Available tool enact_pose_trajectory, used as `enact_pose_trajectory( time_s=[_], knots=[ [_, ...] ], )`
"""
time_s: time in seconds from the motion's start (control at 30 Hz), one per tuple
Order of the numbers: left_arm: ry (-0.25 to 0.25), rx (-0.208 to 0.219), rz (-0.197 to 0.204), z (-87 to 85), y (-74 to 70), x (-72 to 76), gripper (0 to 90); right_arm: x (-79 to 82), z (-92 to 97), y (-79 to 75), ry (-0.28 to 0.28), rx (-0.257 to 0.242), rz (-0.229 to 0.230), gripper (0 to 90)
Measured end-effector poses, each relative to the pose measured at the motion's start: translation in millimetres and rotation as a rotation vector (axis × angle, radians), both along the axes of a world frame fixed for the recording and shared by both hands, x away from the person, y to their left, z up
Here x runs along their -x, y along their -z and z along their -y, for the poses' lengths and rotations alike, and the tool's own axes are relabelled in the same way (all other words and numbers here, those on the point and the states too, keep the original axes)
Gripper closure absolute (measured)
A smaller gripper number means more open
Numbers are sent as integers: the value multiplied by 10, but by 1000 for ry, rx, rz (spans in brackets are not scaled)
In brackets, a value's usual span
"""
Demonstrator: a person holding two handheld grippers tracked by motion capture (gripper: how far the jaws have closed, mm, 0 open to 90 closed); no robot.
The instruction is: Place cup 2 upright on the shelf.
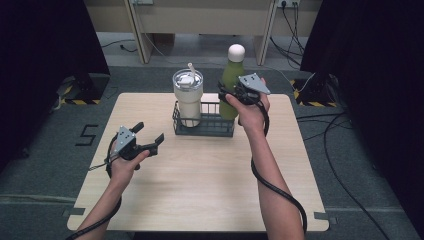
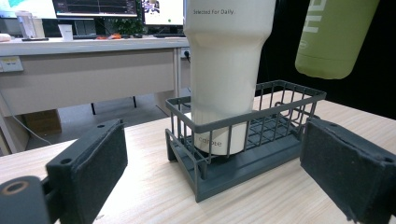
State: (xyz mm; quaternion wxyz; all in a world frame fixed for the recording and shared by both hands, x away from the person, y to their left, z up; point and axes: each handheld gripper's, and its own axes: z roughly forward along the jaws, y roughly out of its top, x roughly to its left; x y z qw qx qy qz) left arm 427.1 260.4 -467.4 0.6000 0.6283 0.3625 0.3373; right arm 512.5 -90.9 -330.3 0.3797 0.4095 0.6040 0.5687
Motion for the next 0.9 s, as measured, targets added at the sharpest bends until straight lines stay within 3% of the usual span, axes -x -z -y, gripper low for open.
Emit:
enact_pose_trajectory(
  time_s=[0.9],
  knots=[
    [2, 7, 0, -4, -3, 2, 70, -260, -157, 54, 9, -2, -40, 218]
  ],
)
